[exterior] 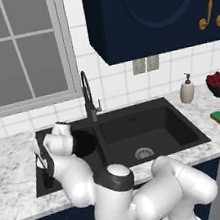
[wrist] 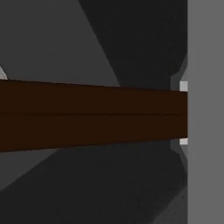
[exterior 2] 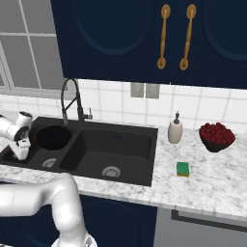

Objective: Pick the pan and sponge and place them into the sink. Then turn on the water.

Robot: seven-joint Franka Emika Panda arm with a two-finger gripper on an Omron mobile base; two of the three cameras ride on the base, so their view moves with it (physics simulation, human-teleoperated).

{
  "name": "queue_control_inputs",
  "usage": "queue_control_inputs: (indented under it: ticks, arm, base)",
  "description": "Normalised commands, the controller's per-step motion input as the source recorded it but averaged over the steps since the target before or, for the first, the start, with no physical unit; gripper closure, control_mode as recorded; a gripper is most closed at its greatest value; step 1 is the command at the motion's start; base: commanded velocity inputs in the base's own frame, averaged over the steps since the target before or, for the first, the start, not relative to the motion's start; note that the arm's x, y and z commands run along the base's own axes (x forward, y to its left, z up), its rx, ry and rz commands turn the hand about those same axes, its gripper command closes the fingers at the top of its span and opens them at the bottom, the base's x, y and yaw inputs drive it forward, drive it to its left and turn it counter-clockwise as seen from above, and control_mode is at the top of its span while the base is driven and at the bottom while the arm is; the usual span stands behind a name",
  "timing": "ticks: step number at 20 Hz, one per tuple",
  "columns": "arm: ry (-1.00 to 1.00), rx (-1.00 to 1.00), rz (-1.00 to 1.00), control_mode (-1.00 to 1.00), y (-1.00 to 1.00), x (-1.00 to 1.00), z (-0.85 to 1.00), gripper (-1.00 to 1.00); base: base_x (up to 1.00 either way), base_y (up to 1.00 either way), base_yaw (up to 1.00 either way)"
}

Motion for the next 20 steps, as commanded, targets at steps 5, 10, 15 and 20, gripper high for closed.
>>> queue_control_inputs:
  ticks: [5,10,15,20]
  arm:
    - [-0.01,0.17,0.0,-1.0,0.12,-0.08,0.29,1.0]
    - [-0.2,-0.01,-0.03,-1.0,-0.01,0.09,0.08,1.0]
    - [-0.08,-0.18,-0.15,-1.0,-0.26,0.54,-0.09,1.0]
    - [-0.04,-0.23,-0.18,-1.0,-0.43,0.55,-0.21,1.0]
  base:
    - [0.0,0.0,0.0]
    - [0.0,0.0,0.0]
    - [0.0,0.0,0.0]
    - [0.0,0.0,0.0]
